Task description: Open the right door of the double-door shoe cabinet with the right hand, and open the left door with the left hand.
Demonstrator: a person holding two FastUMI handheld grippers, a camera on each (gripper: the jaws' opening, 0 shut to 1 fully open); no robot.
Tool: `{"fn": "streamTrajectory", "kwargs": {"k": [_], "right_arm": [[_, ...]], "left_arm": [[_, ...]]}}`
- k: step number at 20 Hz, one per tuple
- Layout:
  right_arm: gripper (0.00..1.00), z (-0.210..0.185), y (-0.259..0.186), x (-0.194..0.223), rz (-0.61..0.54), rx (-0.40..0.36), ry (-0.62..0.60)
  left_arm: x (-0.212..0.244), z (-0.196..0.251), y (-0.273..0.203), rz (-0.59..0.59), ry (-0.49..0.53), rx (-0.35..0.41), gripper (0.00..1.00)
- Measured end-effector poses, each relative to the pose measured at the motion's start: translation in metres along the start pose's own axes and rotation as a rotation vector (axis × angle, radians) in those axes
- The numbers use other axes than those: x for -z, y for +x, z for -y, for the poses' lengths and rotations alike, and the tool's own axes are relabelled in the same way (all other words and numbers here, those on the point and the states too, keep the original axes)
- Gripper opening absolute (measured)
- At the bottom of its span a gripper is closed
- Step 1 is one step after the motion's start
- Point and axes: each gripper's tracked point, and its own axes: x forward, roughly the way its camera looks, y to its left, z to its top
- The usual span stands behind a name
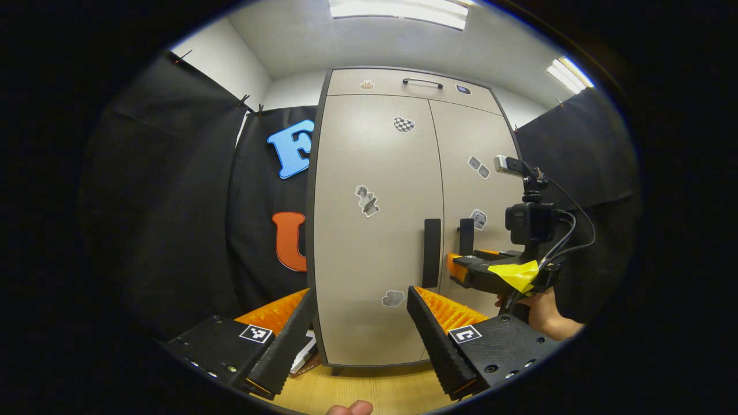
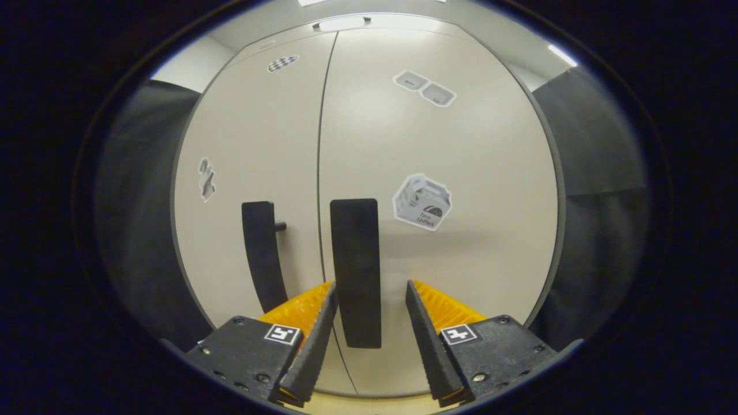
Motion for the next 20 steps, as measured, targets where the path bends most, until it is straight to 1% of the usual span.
{"fn": "streamTrajectory", "kwargs": {"k": [1,2,3,4,5,6,7,8,10,14,20], "right_arm": [[0.67,-0.001,0.002,-0.002,0.015,-0.003,0.004],[0.63,-0.007,0.002,-0.001,0.007,-0.026,0.007],[0.54,-0.01,0.001,-0.002,0.012,-0.042,0.006],[0.34,-0.008,-0.001,-0.003,0.017,-0.038,-0.012],[0.32,-0.01,0.0,-0.001,0.023,-0.033,-0.025],[0.27,-0.009,0.0,-0.002,0.033,-0.033,-0.027],[0.21,-0.009,0.0,-0.002,0.039,-0.036,-0.013],[0.12,-0.01,0.0,-0.003,0.038,-0.039,-0.011],[0.09,-0.009,-0.001,-0.003,0.04,-0.038,-0.023],[0.08,-0.009,-0.005,-0.002,0.026,-0.051,-0.024],[0.08,-0.009,-0.022,-0.003,0.019,-0.111,-0.034]], "left_arm": [[0.0,-0.001,0.001,0.001,-0.002,-0.001,0.95],[0.0,-0.002,0.001,0.003,-0.005,-0.002,0.95],[0.001,-0.003,0.001,0.004,-0.007,-0.003,0.95],[0.001,-0.005,0.001,0.004,-0.007,-0.005,0.95],[0.001,-0.006,0.001,0.006,-0.007,-0.007,0.95],[0.0,-0.006,0.002,0.008,-0.007,-0.009,0.95],[0.001,-0.006,0.002,0.008,-0.01,-0.01,0.95],[0.001,-0.006,0.003,0.007,-0.013,-0.008,0.95],[0.002,-0.005,0.003,0.004,-0.016,-0.007,0.95],[0.003,-0.003,0.002,0.005,-0.007,-0.005,0.95],[0.004,0.009,-0.002,0.009,-0.007,0.004,0.95]]}}
